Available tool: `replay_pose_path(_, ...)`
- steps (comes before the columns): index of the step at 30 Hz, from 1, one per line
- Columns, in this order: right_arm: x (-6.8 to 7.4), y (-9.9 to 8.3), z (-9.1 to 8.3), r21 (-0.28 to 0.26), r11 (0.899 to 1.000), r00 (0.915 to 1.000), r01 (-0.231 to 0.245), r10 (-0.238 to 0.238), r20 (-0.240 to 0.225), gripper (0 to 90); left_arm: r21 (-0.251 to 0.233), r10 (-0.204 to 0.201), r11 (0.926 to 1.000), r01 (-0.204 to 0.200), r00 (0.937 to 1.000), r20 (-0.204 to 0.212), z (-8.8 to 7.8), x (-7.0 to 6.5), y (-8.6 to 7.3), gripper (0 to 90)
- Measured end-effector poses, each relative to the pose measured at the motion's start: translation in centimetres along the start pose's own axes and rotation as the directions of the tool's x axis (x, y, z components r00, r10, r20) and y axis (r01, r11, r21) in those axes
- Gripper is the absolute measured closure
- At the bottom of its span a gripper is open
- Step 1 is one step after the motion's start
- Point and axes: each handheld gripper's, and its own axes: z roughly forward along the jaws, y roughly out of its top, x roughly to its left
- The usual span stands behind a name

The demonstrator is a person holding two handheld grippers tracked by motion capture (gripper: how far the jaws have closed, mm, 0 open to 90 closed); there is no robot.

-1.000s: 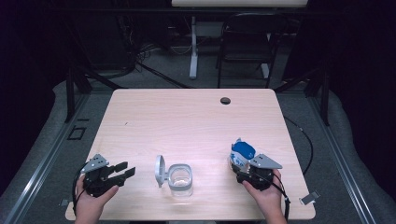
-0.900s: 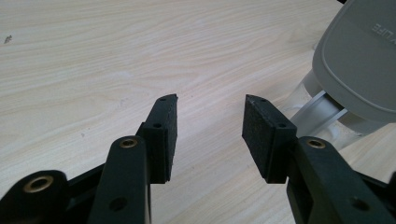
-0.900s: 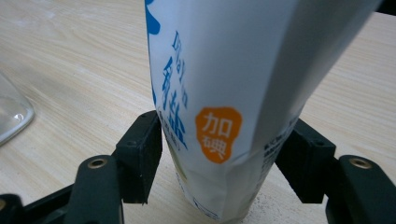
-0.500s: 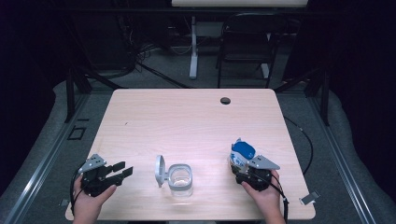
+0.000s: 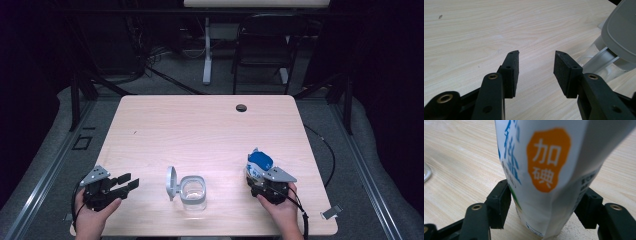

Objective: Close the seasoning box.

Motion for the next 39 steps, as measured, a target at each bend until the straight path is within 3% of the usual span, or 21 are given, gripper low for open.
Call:
replay_pose_path(4, 0.0, -0.3, 0.3, 0.019, 1.0, 1.0, 0.0, 0.0, 0.007, 36.4, -0.017, -0.014, 0.9998, 0.014, 0.9999, -0.006, 0.0, 0.1, -0.1, 55.9)
replay_pose_path(12, 0.1, -0.4, 0.7, 0.019, 1.0, 0.9999, 0.001, -0.001, 0.013, 36.6, -0.006, -0.023, 0.9997, 0.023, 0.9997, -0.005, -0.1, 0.4, -0.1, 55.9)
replay_pose_path(35, 0.6, -0.7, 1.3, -0.021, 1.0, 0.9987, -0.02, 0.021, 0.046, 37.3, -0.016, -0.021, 0.9996, 0.021, 0.9998, -0.006, 0.0, 0.5, -0.1, 56.0)
replay_pose_path(39, 0.7, -0.7, 1.4, -0.019, 1.0, 0.9988, 0.001, 0.0, 0.05, 37.5, -0.009, -0.021, 0.9998, 0.021, 0.9998, -0.004, -0.1, 0.4, -0.1, 56.0)
